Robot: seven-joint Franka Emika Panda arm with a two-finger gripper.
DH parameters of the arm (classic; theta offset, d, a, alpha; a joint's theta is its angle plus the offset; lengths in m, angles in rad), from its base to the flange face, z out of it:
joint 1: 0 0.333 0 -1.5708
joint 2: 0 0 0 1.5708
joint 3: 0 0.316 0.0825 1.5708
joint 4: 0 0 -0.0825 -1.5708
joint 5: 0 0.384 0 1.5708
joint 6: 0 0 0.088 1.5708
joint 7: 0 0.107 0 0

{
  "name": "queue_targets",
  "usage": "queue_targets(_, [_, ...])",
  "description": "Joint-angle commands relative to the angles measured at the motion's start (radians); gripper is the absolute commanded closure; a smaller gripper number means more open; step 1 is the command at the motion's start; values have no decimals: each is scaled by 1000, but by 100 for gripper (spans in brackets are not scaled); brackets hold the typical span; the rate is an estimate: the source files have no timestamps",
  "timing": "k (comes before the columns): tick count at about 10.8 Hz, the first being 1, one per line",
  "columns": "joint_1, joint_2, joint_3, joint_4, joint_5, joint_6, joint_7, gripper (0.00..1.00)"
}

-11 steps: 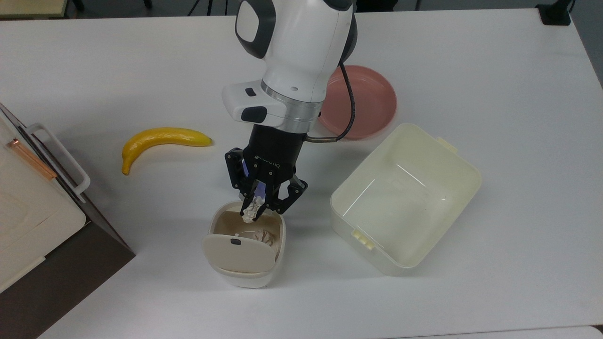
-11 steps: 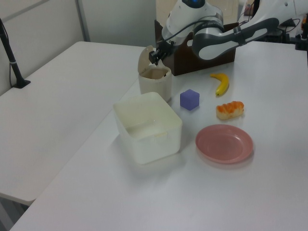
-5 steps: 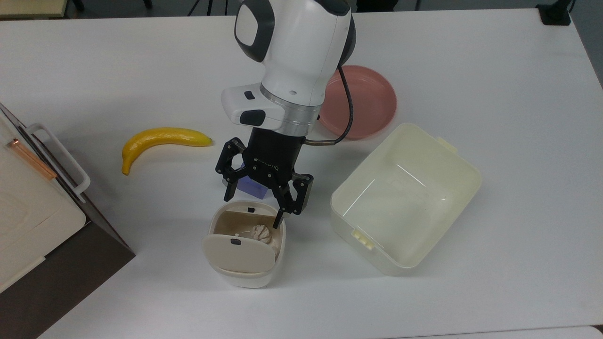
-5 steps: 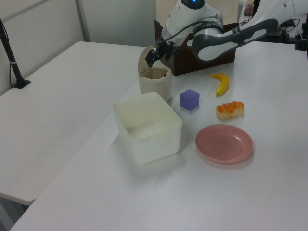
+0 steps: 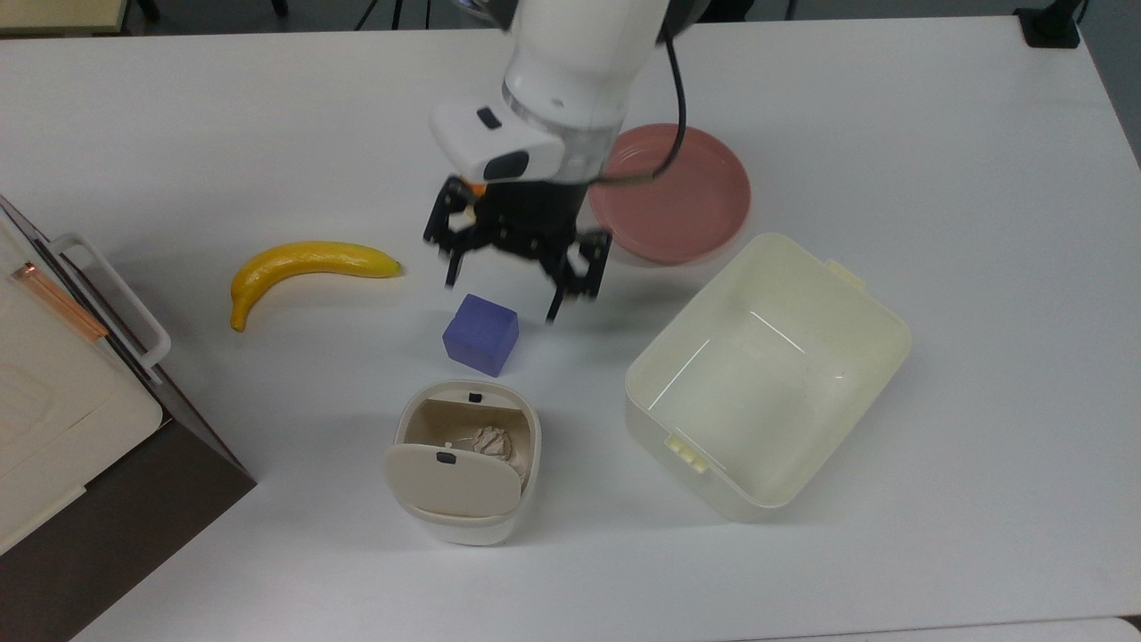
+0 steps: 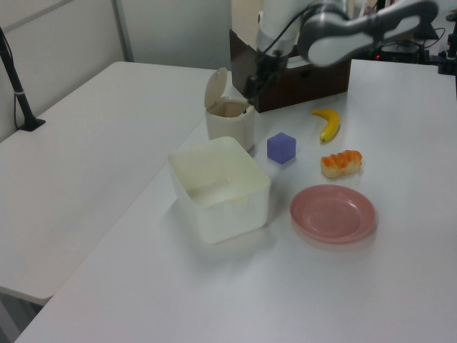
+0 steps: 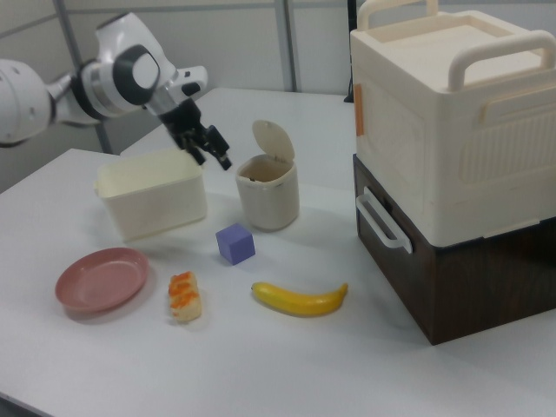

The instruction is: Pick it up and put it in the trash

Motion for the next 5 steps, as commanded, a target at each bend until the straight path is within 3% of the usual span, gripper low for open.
queue_targets(1, [-23,-206,-49,-85,234,-221,-346,0])
queue_targets(3, [-31,-296,-98,-119,245,-260,-351,0])
queue_targets(5, [-28,-357,-131,-145,306,-331,-352,0])
